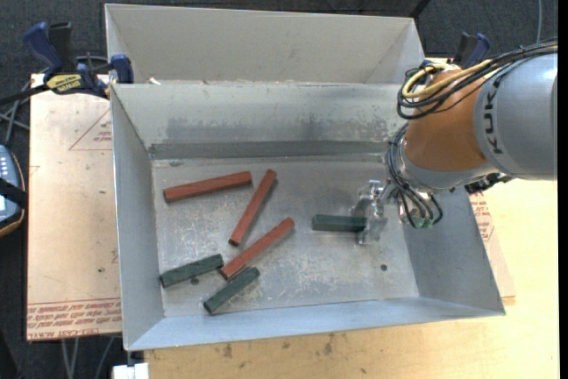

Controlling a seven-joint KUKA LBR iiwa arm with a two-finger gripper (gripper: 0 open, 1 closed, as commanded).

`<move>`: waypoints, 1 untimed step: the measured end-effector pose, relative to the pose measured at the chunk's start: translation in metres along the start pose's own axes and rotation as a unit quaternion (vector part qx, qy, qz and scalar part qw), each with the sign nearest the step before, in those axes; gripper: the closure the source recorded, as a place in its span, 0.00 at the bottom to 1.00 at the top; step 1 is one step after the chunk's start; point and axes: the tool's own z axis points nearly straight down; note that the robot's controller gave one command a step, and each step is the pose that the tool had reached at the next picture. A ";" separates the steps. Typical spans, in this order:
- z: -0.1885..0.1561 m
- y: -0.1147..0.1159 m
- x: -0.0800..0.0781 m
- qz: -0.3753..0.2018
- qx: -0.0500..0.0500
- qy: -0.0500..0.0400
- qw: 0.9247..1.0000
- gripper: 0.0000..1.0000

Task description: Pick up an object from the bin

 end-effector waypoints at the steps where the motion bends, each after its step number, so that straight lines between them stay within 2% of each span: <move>1: -0.146 0.068 -0.002 0.035 -0.001 -0.002 0.999 1.00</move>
Offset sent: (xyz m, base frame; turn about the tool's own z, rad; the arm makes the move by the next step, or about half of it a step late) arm 0.0000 0.0000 0.0000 0.0000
